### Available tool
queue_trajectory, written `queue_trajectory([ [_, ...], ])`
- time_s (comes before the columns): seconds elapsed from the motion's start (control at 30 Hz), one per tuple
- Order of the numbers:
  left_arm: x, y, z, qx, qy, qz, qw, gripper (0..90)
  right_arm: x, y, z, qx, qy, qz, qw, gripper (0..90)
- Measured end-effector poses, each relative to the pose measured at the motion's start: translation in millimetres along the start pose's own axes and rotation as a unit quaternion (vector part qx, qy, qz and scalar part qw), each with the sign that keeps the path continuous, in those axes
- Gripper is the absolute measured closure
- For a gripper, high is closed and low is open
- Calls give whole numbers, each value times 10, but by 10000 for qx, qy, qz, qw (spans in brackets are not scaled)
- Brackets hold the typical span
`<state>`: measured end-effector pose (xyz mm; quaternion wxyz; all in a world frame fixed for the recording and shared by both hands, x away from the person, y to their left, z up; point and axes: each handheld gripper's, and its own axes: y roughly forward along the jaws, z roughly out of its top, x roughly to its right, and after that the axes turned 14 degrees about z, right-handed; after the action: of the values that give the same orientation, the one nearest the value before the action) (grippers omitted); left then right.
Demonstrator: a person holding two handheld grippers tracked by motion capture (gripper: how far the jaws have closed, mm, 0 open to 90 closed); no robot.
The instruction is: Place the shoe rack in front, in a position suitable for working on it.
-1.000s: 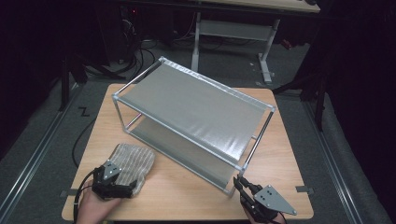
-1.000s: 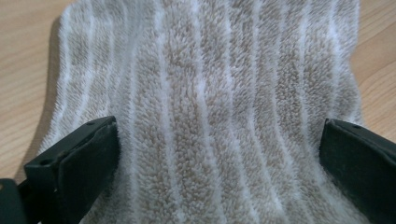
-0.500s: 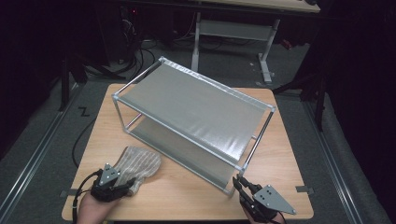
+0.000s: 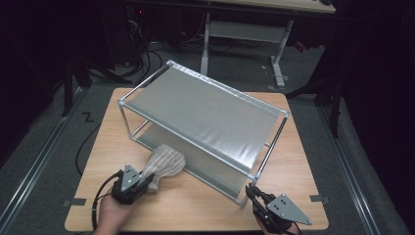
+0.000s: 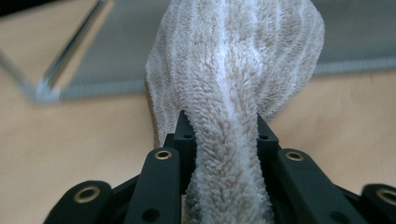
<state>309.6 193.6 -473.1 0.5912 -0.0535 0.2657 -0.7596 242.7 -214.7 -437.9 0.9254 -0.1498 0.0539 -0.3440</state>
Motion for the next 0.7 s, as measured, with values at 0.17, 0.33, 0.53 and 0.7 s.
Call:
queue_trajectory([
  [0.17,234,615,288,-281,227,54,9993,713,5,-2,0,10,30,-9,10000,802],
  [0.33,356,776,267,-469,422,57,9980,722,4,-4,0,8,39,-9,10000,803],
  [0.53,389,673,199,-426,553,68,9975,737,-1,-44,-7,-6,44,64,10000,803],
  [0.7,482,479,19,-453,711,45,9964,744,-35,-74,-4,-70,-25,75,9999,802],
])
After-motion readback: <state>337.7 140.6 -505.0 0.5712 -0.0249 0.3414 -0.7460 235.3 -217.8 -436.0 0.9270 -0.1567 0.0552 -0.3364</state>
